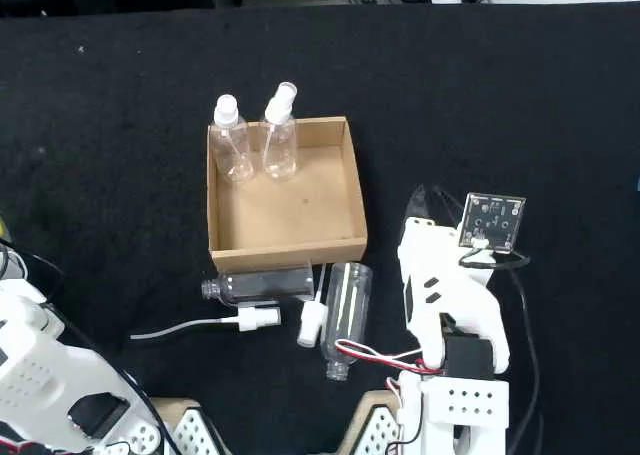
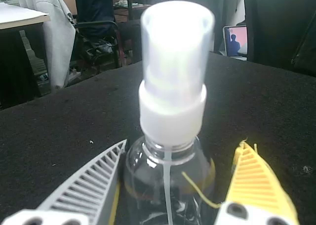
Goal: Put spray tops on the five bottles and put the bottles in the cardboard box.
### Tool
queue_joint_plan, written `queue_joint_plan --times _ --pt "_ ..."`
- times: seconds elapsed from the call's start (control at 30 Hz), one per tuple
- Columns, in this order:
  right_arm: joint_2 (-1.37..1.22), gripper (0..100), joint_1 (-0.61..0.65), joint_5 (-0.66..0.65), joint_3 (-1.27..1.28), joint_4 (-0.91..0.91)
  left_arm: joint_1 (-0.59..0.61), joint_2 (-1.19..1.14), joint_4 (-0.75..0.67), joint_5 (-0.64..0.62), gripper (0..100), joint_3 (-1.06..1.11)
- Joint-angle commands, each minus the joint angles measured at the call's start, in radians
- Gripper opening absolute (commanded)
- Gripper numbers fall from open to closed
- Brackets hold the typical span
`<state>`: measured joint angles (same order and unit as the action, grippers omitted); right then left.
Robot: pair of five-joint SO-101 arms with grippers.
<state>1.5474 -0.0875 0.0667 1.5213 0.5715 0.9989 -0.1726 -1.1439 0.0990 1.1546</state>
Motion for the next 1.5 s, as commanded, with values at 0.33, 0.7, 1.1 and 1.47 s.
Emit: queue_joint_plan --times 0.33,0.7,1.1,1.47 --pt "0.013 3.9 0.009 -0.009 -0.008 -0.032 -0.004 0.011 -0.025 0.002 2 0.004" --pt "0.013 3.9 0.011 -0.009 -0.007 -0.032 -0.065 0.157 0.044 0.0 3 0.067" --pt "0.013 3.9 0.012 -0.009 -0.005 -0.032 -0.286 0.856 0.776 -0.008 3 0.113" --pt "0.013 3.9 0.014 -0.009 -0.004 -0.032 -0.602 1.31 0.956 -0.008 3 0.269"
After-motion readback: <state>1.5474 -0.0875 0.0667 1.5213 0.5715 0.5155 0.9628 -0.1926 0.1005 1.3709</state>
